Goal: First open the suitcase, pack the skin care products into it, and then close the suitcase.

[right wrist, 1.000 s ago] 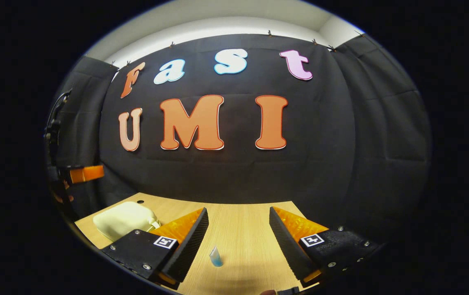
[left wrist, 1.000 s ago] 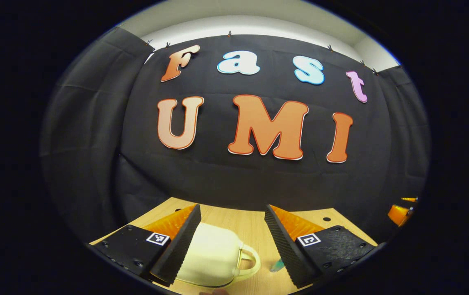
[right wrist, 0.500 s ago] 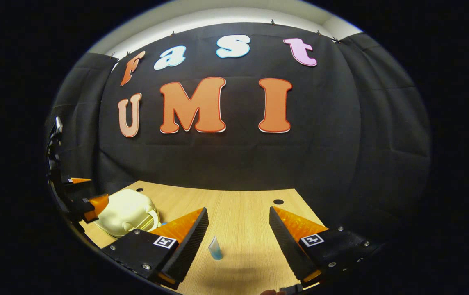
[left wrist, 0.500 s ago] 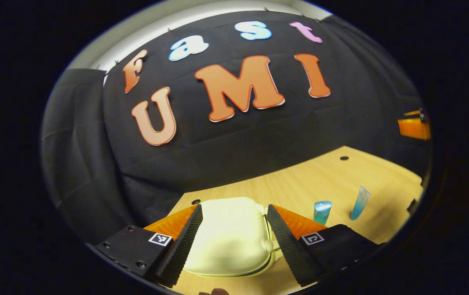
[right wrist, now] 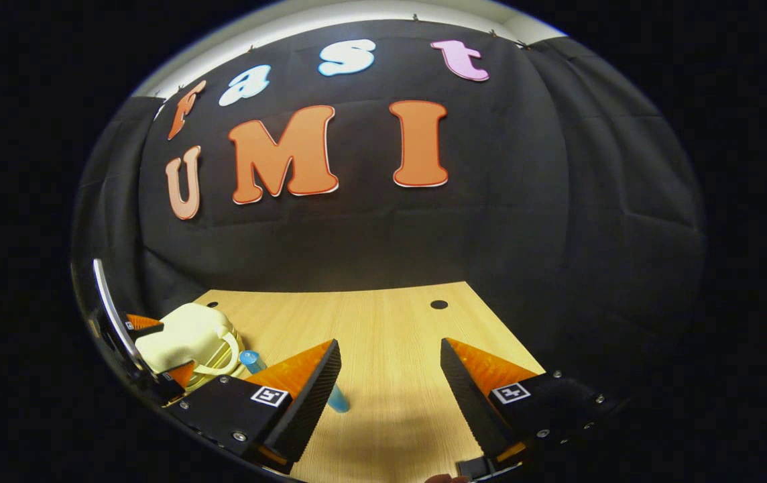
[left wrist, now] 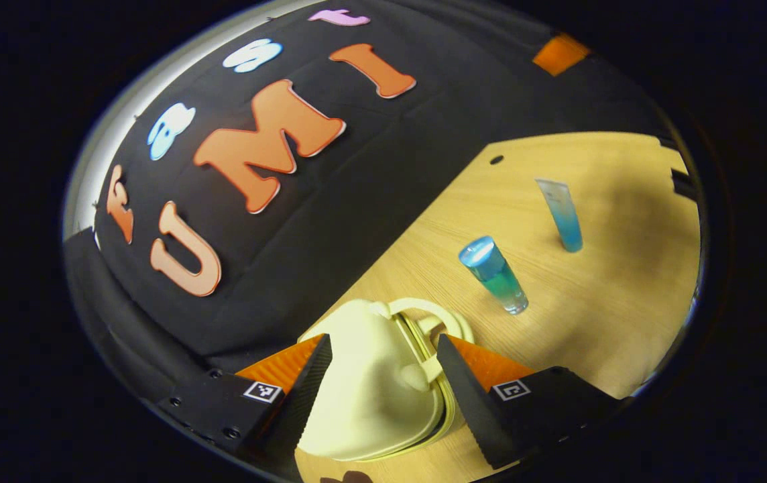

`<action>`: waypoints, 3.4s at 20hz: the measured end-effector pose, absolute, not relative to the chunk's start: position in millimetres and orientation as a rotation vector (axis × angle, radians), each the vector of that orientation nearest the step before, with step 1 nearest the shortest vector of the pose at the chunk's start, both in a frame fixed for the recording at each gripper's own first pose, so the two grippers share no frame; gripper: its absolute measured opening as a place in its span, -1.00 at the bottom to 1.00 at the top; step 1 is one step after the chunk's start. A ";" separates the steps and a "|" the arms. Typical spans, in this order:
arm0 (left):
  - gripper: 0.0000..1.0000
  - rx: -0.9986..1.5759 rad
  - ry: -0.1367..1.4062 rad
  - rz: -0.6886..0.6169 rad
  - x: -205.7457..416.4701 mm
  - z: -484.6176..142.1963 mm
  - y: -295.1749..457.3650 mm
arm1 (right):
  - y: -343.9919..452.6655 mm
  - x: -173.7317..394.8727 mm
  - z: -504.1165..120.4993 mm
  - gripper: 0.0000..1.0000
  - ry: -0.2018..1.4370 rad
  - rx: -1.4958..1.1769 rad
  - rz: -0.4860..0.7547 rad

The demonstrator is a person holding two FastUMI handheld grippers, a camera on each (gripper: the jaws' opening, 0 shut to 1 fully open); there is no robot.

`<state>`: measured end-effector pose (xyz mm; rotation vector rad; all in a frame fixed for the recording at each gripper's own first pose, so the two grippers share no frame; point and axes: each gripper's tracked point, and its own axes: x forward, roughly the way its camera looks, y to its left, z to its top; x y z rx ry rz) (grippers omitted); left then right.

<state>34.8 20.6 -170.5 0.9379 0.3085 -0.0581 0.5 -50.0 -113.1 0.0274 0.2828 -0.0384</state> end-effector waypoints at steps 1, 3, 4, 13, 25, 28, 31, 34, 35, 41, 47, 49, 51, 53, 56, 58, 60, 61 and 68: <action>0.96 0.975 0.328 -0.075 36.0 -179.2 17.7 | -55.1 0.4 -115.9 0.89 0.290 0.037 -0.051; 1.00 1.036 0.357 -0.103 40.0 -198.0 15.9 | -71.2 -0.8 -123.4 0.89 0.307 0.058 -0.088; 0.95 1.055 0.385 -0.118 42.1 -210.0 16.0 | -77.2 -1.2 -126.6 0.89 0.314 0.068 -0.103; 0.82 1.121 0.465 -0.101 73.7 -231.2 28.7 | -103.4 3.3 -143.8 0.89 0.366 0.112 -0.170; -0.96 1.147 0.536 -0.123 75.1 -238.3 21.1 | -67.2 14.3 -132.9 0.89 0.371 0.091 -0.055; -0.96 1.091 0.562 -0.149 72.1 -235.7 19.1 | -52.4 19.0 -131.9 0.89 0.354 0.042 -0.031; -0.96 0.983 0.570 -0.170 70.4 -227.1 17.0 | -35.8 27.3 -124.5 0.89 0.332 0.003 -0.026; -0.95 0.823 0.592 -0.177 64.7 -208.6 21.2 | -12.7 35.5 -124.6 0.89 0.352 0.009 0.010; -0.95 0.766 0.591 -0.189 62.6 -201.6 20.7 | -5.4 36.1 -120.5 0.89 0.356 0.020 0.013; -0.95 0.474 0.530 -0.279 57.5 -121.6 59.6 | 40.2 42.8 -87.7 0.89 0.319 0.134 -0.031; -0.96 0.208 0.492 -0.353 55.4 -69.2 134.6 | 104.1 42.4 -73.8 0.89 0.282 0.149 -0.051; -0.96 0.126 0.471 -0.357 56.4 -52.9 178.8 | 126.3 42.1 -70.4 0.89 0.282 0.163 -0.050; -0.96 0.089 0.451 -0.325 60.6 -47.0 228.0 | 144.8 43.2 -65.4 0.89 0.276 0.149 -0.053; -0.97 0.080 0.434 -0.286 61.6 -47.5 271.7 | 163.2 45.2 -58.7 0.89 0.265 0.128 -0.048; -0.97 -0.010 0.428 -0.239 60.0 -56.1 327.3 | 185.5 49.9 -56.5 0.89 0.275 0.125 -0.035; -0.96 -0.080 0.421 -0.200 58.1 -72.4 364.3 | 199.0 52.0 -56.5 0.89 0.285 0.122 -0.020; -0.96 -0.148 0.420 -0.169 56.0 -91.9 399.4 | 208.9 53.5 -56.1 0.88 0.288 0.098 -0.008; -0.96 -0.197 0.407 -0.158 56.4 -101.4 412.2 | 213.4 54.5 -56.2 0.89 0.290 0.092 0.002; -0.98 -0.403 0.443 -0.078 47.8 -182.5 468.8 | 227.7 49.9 -74.5 0.89 0.358 0.130 0.020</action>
